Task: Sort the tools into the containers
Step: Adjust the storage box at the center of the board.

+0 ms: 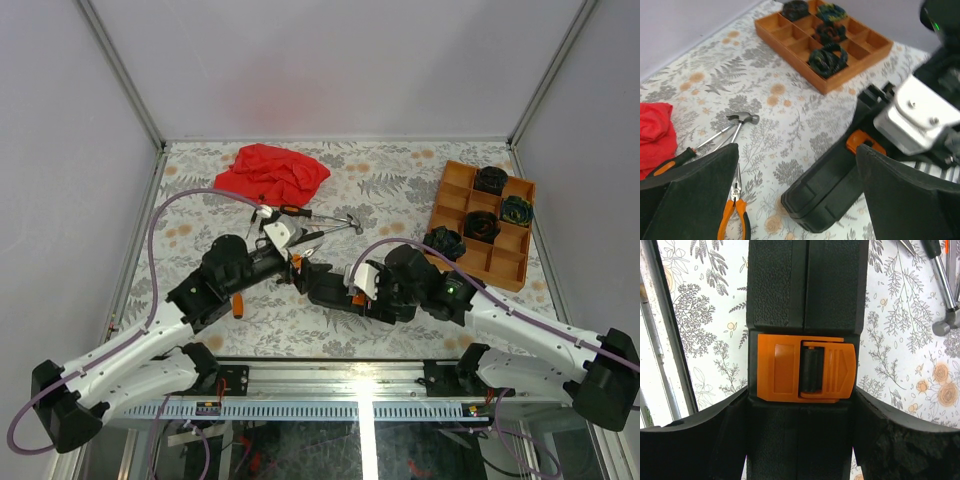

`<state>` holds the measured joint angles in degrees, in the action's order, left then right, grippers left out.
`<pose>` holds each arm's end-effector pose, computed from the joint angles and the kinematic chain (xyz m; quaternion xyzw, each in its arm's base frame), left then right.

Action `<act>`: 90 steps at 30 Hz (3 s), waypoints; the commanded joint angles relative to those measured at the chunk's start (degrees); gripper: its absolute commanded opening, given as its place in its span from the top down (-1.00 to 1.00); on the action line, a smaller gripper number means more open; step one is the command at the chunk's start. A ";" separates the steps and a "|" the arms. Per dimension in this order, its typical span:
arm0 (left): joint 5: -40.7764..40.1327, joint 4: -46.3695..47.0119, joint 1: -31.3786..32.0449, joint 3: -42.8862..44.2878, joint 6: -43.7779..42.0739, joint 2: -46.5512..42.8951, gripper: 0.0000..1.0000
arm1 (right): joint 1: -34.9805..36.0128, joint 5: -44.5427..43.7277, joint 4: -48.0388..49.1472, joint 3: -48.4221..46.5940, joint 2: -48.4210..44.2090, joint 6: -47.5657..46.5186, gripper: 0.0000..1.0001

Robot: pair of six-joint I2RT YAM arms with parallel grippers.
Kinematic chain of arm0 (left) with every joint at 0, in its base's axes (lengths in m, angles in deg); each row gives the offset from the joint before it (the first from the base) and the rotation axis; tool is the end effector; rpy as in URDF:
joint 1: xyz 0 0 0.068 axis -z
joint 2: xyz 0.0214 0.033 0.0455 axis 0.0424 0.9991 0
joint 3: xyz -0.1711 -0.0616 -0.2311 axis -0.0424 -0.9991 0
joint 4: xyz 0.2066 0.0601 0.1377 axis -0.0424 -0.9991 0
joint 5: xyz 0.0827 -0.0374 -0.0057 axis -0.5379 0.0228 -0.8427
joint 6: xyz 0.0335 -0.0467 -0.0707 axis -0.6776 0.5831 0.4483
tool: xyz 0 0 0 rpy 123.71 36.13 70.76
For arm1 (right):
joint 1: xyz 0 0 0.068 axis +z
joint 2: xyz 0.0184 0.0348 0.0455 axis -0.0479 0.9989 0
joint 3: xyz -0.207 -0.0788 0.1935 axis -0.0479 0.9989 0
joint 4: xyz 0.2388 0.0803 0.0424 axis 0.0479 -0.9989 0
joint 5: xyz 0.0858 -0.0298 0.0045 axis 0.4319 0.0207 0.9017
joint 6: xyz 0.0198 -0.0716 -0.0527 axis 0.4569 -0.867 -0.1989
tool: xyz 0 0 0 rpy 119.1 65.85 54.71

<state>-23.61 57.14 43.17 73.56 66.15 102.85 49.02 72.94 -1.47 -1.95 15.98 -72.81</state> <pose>0.1516 -0.1751 0.3367 0.3502 0.6464 -0.3099 0.6029 0.1325 0.1918 0.2384 -0.6120 0.6700 0.1638 0.3869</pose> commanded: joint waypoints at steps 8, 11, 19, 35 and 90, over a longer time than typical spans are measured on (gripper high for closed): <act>25.93 -18.13 0.31 3.02 -27.47 3.40 -1.00 | -2.05 8.85 0.45 -2.27 0.66 -8.21 0.94; 27.14 -21.79 0.53 4.49 -30.09 6.59 -1.00 | -2.09 9.39 1.55 -1.75 0.23 -8.55 0.94; 24.47 -22.00 1.38 3.74 -33.26 11.95 -1.00 | -2.12 10.94 3.20 -1.50 0.00 -7.42 0.93; 21.63 -13.53 2.25 -3.30 -33.43 12.55 -0.93 | -2.17 13.84 5.60 -0.72 -0.63 -5.61 0.88; 25.89 36.09 3.95 -25.58 -17.83 12.83 -0.81 | -4.13 17.80 -6.09 -3.50 -2.51 -9.99 0.78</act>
<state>2.73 85.97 46.72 49.73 48.05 115.38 45.13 88.26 -7.72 -1.93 13.58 -81.49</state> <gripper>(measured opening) 0.900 0.740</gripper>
